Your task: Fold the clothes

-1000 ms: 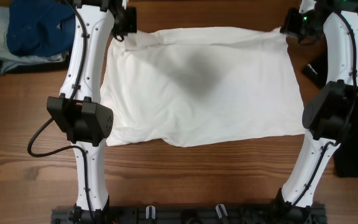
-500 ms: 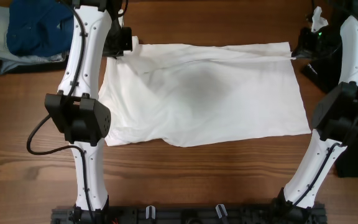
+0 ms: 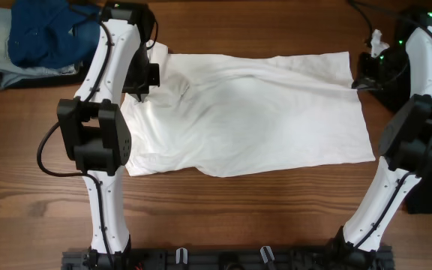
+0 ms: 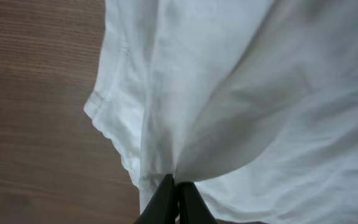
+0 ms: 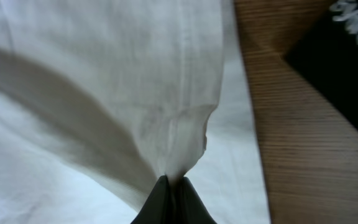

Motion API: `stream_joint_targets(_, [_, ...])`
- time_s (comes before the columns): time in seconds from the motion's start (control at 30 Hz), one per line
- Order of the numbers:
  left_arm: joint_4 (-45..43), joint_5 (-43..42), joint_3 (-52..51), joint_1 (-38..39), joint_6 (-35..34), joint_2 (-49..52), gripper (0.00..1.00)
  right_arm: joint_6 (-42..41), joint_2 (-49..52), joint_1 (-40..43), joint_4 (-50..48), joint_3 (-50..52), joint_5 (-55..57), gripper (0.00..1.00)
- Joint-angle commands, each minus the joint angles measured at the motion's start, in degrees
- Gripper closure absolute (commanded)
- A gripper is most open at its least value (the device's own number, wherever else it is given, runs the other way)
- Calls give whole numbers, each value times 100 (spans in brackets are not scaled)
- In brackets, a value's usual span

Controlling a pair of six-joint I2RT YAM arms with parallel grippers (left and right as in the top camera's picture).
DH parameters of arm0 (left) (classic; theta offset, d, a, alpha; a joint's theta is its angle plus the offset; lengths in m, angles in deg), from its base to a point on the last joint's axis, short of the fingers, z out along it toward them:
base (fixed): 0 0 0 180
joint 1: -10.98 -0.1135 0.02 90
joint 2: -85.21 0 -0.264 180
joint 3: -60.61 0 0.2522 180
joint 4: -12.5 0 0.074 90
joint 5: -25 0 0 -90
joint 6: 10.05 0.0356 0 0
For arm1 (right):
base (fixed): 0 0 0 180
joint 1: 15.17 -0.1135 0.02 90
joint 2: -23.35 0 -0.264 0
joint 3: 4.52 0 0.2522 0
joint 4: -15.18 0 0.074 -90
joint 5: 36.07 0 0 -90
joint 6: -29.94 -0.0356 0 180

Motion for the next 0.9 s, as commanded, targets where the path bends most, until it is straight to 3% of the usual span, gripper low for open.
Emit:
stream_joint_targets(0.0, [-136, 17, -35, -339, -74, -162, 96, -22, -160, 267, -118, 22, 240, 96])
stream_joint_targets(0.3, [-442, 9, -35, -883, -81, -164, 96, 149, -160, 332, -223, 22, -249, 96])
stream_joint_targets(0.87, [-208, -240, -55, -350, -55, -164, 96, 85, -160, -369, 223, 304, 24, 96])
